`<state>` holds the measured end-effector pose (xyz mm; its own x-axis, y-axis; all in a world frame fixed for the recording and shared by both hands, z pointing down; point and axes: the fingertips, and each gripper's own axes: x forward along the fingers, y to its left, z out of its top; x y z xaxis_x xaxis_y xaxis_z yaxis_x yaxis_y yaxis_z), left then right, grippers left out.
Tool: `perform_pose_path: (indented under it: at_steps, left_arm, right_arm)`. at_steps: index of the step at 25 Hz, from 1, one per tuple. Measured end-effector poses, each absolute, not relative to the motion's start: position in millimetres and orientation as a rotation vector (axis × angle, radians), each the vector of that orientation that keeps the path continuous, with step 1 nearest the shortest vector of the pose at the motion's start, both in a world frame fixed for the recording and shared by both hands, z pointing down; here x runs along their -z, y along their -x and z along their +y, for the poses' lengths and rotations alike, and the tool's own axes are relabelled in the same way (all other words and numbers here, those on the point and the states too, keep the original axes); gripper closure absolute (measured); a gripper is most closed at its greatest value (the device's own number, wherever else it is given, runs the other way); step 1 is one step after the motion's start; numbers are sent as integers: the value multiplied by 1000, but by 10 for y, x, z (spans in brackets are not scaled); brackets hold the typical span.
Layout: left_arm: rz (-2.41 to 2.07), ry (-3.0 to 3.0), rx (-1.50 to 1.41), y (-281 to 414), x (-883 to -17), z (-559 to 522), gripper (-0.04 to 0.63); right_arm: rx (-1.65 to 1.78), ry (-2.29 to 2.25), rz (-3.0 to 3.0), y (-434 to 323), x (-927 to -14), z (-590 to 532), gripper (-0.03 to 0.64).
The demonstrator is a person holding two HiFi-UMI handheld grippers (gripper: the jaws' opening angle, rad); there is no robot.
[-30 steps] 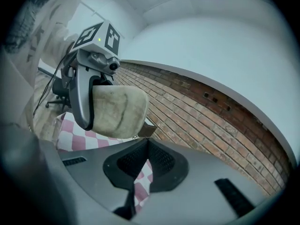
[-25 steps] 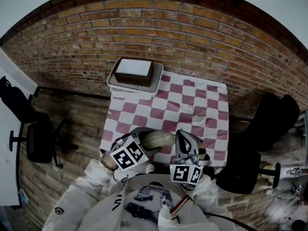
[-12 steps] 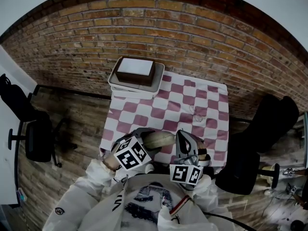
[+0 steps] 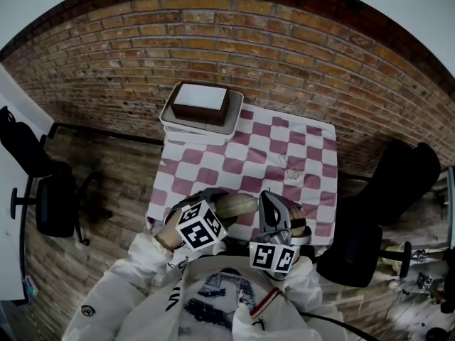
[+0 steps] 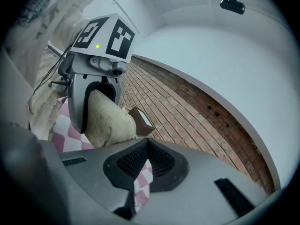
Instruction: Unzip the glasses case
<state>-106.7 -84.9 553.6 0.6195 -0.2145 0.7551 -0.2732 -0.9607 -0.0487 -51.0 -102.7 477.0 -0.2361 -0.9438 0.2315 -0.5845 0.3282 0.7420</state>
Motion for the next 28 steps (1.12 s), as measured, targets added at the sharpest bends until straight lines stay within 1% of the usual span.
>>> perform_pose_path:
  at_steps: [17, 28]
  left_arm:
    - [-412, -2704, -1403, 1061, -5735, -892, 301]
    - [-406, -2669, -1477, 1038, -5822, -906, 301]
  right_arm:
    - [920, -1174, -1776, 618, -4833, -1017, 603]
    - [979, -1119, -1751, 676, -4864, -989, 603]
